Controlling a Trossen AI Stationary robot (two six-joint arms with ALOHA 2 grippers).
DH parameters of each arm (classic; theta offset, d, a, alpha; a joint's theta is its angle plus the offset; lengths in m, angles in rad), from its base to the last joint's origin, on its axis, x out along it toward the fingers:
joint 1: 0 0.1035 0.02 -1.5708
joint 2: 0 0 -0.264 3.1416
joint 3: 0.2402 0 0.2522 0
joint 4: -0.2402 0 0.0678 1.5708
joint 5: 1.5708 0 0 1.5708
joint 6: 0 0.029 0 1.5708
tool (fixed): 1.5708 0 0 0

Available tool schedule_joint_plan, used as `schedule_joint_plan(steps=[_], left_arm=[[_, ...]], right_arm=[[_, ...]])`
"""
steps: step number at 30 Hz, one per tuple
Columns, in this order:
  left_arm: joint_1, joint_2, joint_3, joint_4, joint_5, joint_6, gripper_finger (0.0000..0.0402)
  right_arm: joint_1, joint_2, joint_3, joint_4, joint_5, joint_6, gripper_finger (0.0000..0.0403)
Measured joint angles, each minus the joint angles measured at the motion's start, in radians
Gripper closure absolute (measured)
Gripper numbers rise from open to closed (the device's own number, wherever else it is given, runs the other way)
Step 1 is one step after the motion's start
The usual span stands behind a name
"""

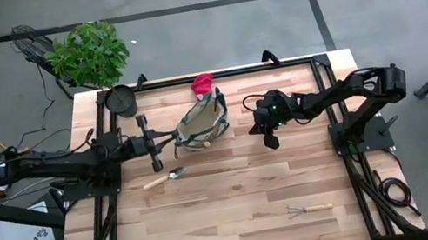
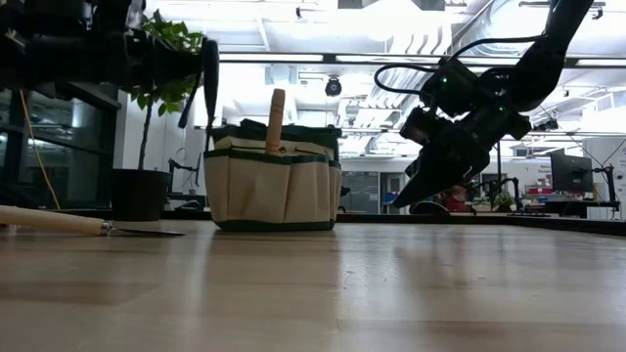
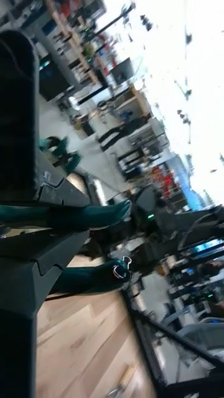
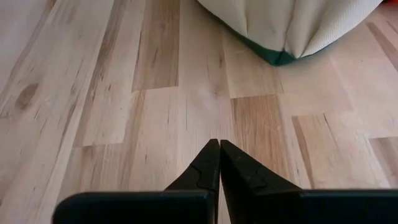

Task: Pick & Place Garden tools in Gardening bag
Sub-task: Put the shear scissor into the gardening bag

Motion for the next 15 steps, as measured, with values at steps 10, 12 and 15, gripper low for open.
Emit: schedule_joint_plan(steps=[10, 12, 15], left_arm=[[0.000, -0.059, 0.000, -0.110, 0.098, 0.000, 0.0367], [0.000, -0.066, 0.000, -0.114, 0.100, 0.003, 0.0367], [0.000, -0.069, 0.000, -0.109, 0.111, 0.024, 0.0367]], right_arm=[[0.000, 0.000, 0.000, 0.000, 0.000, 0.005, 0.0399], [0.000, 0.000, 0.000, 0.000, 0.000, 0.006, 0.0399], [0.000, 0.000, 0.000, 0.000, 0.000, 0.006, 0.0399]])
